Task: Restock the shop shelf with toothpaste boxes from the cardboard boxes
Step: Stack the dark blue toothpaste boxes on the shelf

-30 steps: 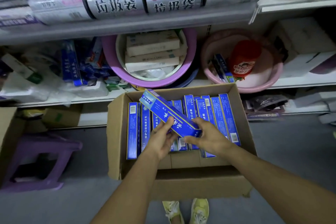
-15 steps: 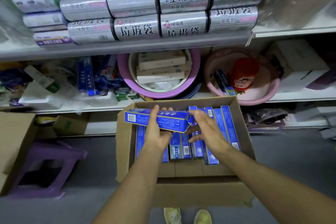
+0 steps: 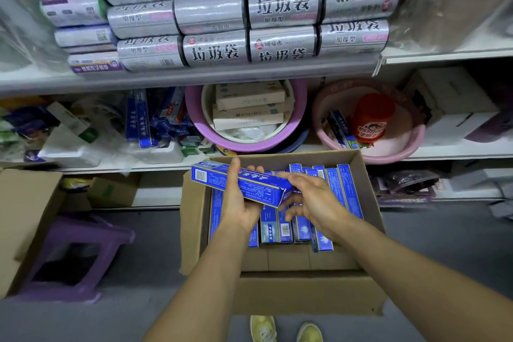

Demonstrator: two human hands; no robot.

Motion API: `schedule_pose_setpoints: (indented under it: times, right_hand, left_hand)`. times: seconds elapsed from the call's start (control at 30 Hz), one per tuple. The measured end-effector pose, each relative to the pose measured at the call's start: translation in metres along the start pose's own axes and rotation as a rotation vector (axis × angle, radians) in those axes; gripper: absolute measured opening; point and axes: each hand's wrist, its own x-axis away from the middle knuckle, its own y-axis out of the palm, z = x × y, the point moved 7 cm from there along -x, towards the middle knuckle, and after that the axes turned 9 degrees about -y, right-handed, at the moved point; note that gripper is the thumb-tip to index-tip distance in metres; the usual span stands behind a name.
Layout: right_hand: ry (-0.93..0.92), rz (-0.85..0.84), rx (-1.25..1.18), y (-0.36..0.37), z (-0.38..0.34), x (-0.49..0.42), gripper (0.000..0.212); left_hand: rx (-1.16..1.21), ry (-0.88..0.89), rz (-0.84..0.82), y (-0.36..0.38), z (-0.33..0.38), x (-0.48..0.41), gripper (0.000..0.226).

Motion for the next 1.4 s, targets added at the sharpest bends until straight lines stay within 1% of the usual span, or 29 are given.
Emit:
schedule_pose_setpoints:
  times: [0.1,0.23,0.43,0.53,0.63,0.73,0.8,0.87,0.9,0.93,0.97,1.0,1.03,1.07,1.1,1.13,1.17,1.2,1.23,1.27,1.3,1.33,1.4]
  right_hand:
    - [-0.013,0.012,-0.027,0.002,-0.002,0.003,0.028]
    - [-0.042,0.011,-0.01,0.003,-0.005,0.006,0.027]
    - [-0.116,0.012,0.023,0.004,-0.01,0.008,0.026]
    - [-0.18,0.032,0.101,0.006,-0.012,0.008,0.031]
    - [-0.262,0.109,0.233,0.007,-0.013,0.008,0.04]
    - [-0.281,0.155,0.31,0.005,-0.012,0.006,0.044]
    - [-0.226,0.132,0.295,0.001,-0.009,0.005,0.044]
    - [-0.169,0.017,0.313,0.004,-0.003,0.007,0.031]
    - [-0.165,-0.058,0.354,0.008,0.001,0.008,0.024]
    - [-0.164,-0.119,0.373,0.013,0.005,0.01,0.019]
    - [-0.153,-0.149,0.355,0.015,0.011,0.01,0.019]
    - [-0.119,-0.157,0.306,0.017,0.017,0.01,0.02]
    - [-0.074,-0.15,0.288,0.015,0.024,0.009,0.024]
    - [-0.028,-0.127,0.315,0.009,0.031,0.005,0.03]
    - [0.008,-0.084,0.39,-0.002,0.04,0.0,0.034]
    - [0.032,-0.008,0.491,-0.018,0.049,-0.005,0.032]
    - [0.048,0.08,0.629,-0.036,0.056,-0.009,0.029]
    - [0.076,0.151,0.817,-0.053,0.063,-0.011,0.031]
    - [0.113,0.188,1.005,-0.067,0.071,-0.013,0.04]
    - [0.15,0.205,1.134,-0.076,0.078,-0.013,0.052]
    - [0.189,0.219,1.197,-0.084,0.089,-0.013,0.064]
    - [0.238,0.226,1.203,-0.09,0.1,-0.012,0.072]
    - [0.332,0.243,1.148,-0.102,0.126,-0.012,0.078]
  left_hand:
    - [0.029,0.014,0.04,0.001,0.0,0.004,0.037]
    - [0.034,0.014,0.041,0.001,0.001,0.006,0.044]
    - [0.013,0.027,0.008,0.005,0.003,0.011,0.045]
    - [0.011,0.028,0.002,0.006,0.001,0.013,0.046]
    - [0.03,0.033,0.03,0.006,-0.003,0.011,0.045]
    - [0.018,0.065,0.084,0.003,-0.006,0.01,0.052]
    - [-0.097,0.112,0.187,-0.003,-0.003,0.009,0.049]
    - [-0.282,0.129,0.256,-0.007,0.002,0.009,0.053]
    - [-0.347,0.103,0.235,-0.008,0.002,0.008,0.058]
    - [-0.383,0.064,0.179,-0.008,0.0,0.007,0.061]
    - [-0.386,0.037,0.118,-0.011,-0.002,0.005,0.06]
    - [-0.365,0.044,0.083,-0.015,-0.002,0.005,0.052]
    - [-0.359,0.064,0.087,-0.021,-0.001,0.004,0.043]
    - [-0.375,0.079,0.128,-0.03,0.0,0.003,0.039]
    - [-0.413,0.086,0.197,-0.039,0.001,0.002,0.038]
    - [-0.454,0.082,0.262,-0.049,0.0,0.0,0.037]
    - [-0.489,0.07,0.304,-0.057,0.0,-0.003,0.037]
    - [-0.513,0.054,0.329,-0.066,-0.002,-0.007,0.041]
    - [-0.527,0.032,0.341,-0.074,-0.004,-0.011,0.048]
    - [-0.536,0.004,0.339,-0.081,-0.008,-0.015,0.057]
    - [-0.544,-0.025,0.332,-0.087,-0.012,-0.018,0.064]
    - [-0.55,-0.048,0.328,-0.091,-0.016,-0.019,0.067]
    - [-0.569,-0.08,0.34,-0.1,-0.023,-0.022,0.067]
